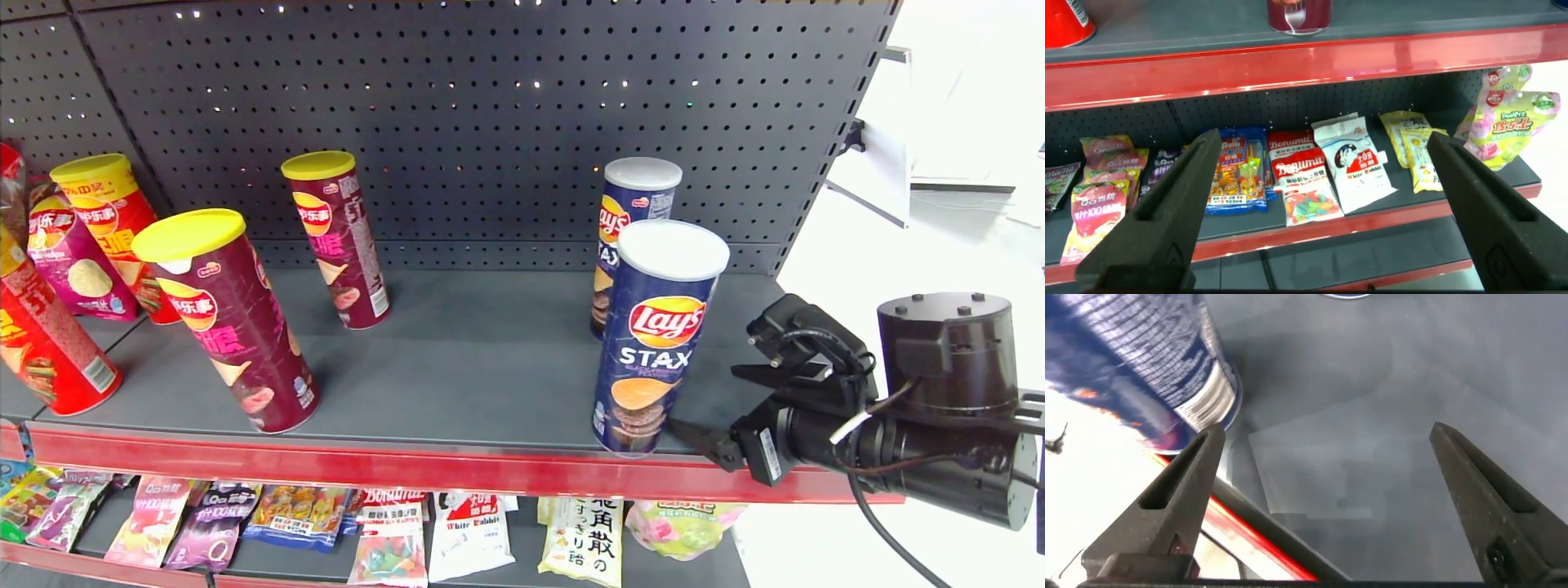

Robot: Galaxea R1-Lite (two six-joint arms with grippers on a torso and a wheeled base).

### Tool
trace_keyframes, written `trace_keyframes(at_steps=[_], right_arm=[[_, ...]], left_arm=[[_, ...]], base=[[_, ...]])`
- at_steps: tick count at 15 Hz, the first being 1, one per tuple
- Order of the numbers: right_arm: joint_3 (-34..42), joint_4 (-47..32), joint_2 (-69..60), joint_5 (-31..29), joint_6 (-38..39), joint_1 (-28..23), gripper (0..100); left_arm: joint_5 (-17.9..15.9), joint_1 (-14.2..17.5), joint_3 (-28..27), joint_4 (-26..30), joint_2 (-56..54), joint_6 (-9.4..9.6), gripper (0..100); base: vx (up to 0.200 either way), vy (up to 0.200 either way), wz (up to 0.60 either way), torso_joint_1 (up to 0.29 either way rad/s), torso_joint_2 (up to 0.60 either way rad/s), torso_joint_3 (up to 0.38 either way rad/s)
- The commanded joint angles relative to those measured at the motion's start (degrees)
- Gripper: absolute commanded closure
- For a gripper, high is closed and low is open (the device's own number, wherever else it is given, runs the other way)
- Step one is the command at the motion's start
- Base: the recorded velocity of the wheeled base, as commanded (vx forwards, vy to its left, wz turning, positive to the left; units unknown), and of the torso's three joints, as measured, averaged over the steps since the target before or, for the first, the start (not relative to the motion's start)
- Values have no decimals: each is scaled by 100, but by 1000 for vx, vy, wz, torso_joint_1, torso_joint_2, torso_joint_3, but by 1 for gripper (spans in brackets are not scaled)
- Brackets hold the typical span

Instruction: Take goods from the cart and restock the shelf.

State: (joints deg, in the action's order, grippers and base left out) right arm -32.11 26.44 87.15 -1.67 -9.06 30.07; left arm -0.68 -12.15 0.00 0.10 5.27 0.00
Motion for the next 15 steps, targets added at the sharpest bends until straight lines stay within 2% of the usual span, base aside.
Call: trace_keyframes(at_steps=[1, 15], right_arm=[[12, 1, 12, 0, 0, 42, 0], [-102, 10, 171, 0, -8, 262, 0]], left_arm=[[-2, -6, 0, -1, 9, 0, 0], [-2, -6, 0, -1, 9, 0, 0]], base=[[0, 0, 0, 0, 0, 0], [0, 0, 0, 0, 0, 0]])
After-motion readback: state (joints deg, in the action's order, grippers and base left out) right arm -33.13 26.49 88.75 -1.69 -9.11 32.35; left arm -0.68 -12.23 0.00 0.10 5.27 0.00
